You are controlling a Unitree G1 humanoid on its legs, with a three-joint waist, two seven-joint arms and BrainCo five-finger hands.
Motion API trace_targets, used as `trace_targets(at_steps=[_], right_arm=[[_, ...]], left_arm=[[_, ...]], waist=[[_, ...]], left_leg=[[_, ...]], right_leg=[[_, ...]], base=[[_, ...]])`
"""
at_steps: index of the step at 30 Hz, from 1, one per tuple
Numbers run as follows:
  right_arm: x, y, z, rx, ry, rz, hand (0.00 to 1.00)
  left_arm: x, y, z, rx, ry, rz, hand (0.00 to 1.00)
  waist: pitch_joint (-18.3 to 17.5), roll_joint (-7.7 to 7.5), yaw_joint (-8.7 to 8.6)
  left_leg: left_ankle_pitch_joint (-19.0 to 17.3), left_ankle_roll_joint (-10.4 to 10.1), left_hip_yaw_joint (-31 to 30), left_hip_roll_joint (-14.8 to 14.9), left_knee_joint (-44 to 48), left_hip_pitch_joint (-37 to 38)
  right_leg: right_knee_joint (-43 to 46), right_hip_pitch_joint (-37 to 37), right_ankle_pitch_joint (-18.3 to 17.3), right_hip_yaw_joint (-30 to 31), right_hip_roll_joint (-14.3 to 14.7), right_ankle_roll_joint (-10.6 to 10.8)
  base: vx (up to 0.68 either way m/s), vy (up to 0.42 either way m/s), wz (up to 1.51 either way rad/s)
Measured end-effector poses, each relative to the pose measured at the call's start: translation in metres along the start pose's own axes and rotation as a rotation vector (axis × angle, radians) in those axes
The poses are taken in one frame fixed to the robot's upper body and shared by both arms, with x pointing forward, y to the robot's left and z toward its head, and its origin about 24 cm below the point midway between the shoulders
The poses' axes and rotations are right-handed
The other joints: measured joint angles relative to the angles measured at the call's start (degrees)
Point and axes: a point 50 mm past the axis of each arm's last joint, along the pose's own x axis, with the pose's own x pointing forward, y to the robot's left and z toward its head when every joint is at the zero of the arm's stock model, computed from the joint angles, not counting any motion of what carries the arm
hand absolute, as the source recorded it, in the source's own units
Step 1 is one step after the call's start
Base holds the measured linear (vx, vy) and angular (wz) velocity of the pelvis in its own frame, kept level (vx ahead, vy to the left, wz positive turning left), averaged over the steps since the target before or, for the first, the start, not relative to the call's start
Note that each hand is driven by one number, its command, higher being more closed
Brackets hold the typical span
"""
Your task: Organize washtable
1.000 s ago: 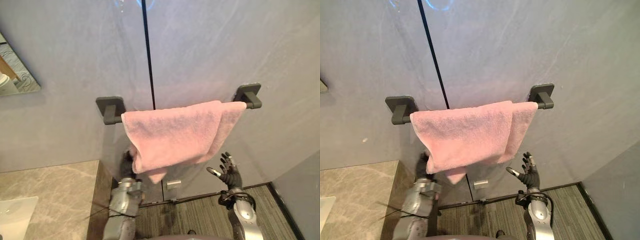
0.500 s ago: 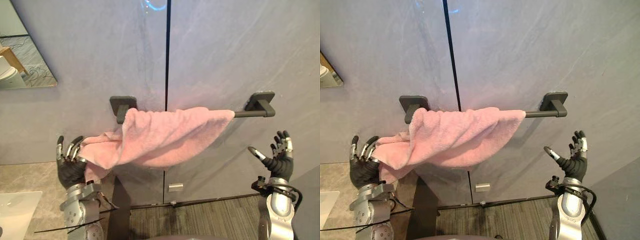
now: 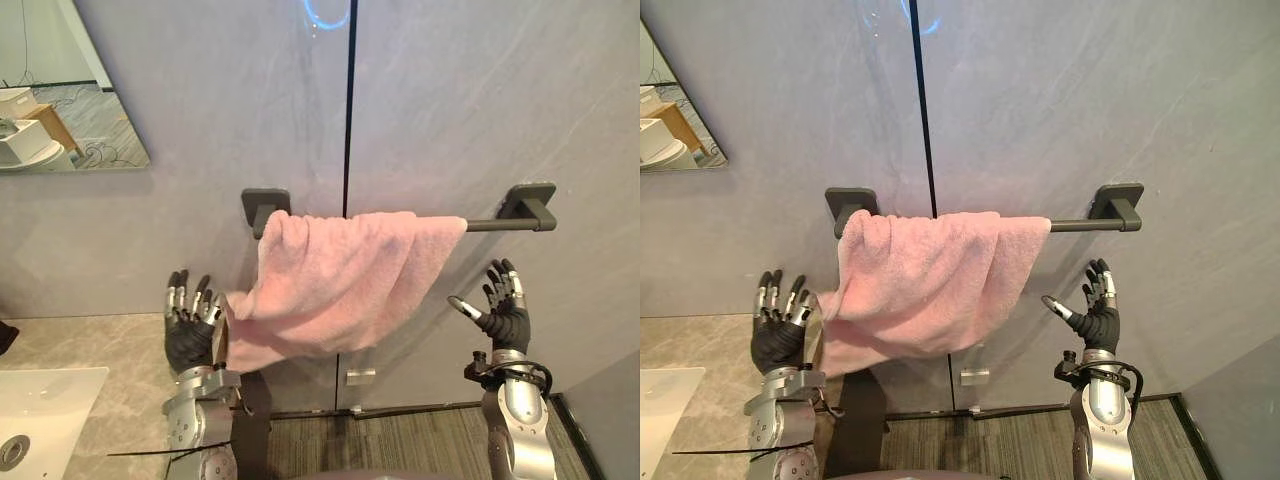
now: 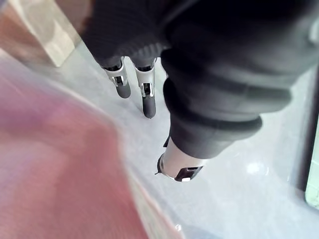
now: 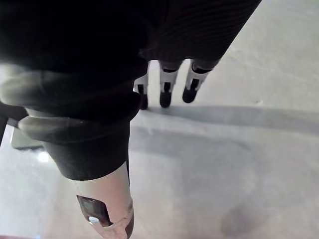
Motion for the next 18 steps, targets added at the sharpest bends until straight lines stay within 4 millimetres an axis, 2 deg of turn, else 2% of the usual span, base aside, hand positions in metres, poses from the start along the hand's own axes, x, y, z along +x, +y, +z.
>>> trace_targets(at_steps=[3,8,11,18], right_arm=[[-0.001,0.008,-0.007,0.0,0.032,0.075,0.0],[-0.005,0.029,-0.018,0.033,0.082,0.197,0.0],[-0.006,0.033,-0.02,0.037,0.092,0.214,0.0],[-0.008,0.032,-0.027,0.009,0.122,0.207,0.0]], left_arm=[[-0.003,-0.005,-0.015,0.004,0.08,-0.057,0.0],[-0.014,-0.035,-0.05,-0.007,0.296,-0.253,0.0],[-0.016,-0.042,-0.053,-0.026,0.308,-0.276,0.0],[-0.009,-0.044,-0.055,-0.002,0.312,-0.302,0.0]], waist=[[0.0,-0.05,-0.04],[0.1,-0.18,-0.65],[0.1,-0.3,-1.44],[0.5,-0.91,-1.81]], left_leg=[[0.0,0.0,0.2,-0.4,-0.1,0.1],[0.0,0.0,0.5,-0.6,-0.5,0.2],[0.1,0.2,0.7,-0.6,-0.4,0.3],[0.1,0.5,0.9,-0.4,-0.3,0.3]], right_leg=[[0.1,0.0,0.0,0.1,-0.4,0.2],[0.0,-0.3,-0.2,0.6,-0.5,0.4],[0.0,-0.3,0.2,0.9,-0.4,0.5],[-0.3,-0.2,0.2,1.2,-0.2,0.5]], base=[[-0.07,0.018,-0.02],[-0.03,0.009,-0.06],[0.04,0.006,-0.06],[0.02,-0.004,-0.02]])
